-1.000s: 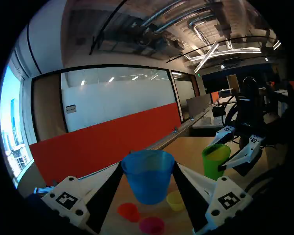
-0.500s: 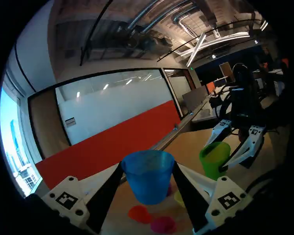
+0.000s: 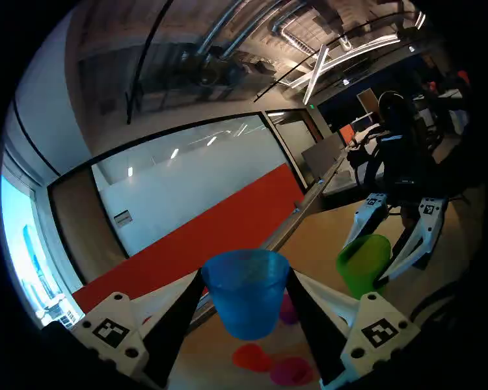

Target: Pour water

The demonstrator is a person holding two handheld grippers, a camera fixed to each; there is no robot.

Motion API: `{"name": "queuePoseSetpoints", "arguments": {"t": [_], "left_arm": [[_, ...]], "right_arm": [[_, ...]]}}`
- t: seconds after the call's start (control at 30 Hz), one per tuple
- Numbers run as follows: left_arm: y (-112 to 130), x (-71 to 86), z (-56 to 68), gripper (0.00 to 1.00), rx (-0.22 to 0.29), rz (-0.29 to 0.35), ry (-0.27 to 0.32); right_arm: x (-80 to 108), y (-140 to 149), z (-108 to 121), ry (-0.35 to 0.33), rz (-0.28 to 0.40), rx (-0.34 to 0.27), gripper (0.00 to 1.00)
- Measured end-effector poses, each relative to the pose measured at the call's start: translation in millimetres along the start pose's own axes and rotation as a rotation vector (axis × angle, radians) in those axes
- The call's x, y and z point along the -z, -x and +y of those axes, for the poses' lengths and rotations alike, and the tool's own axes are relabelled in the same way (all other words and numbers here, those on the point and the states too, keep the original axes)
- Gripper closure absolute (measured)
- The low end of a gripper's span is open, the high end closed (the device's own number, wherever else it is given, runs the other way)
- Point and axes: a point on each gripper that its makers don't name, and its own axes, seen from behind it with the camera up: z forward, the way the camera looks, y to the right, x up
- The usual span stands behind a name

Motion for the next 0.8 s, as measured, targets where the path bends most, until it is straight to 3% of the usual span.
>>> {"name": "queuePoseSetpoints", "arguments": {"t": [0.8], "left_arm": [[-18.5,1.6,1.2,0.12,-0.152,0.02,-0.002]], "right_arm": [[-12.1,1.6,-10.3,-0.027,-0.006,-0.003,0.09]]}}
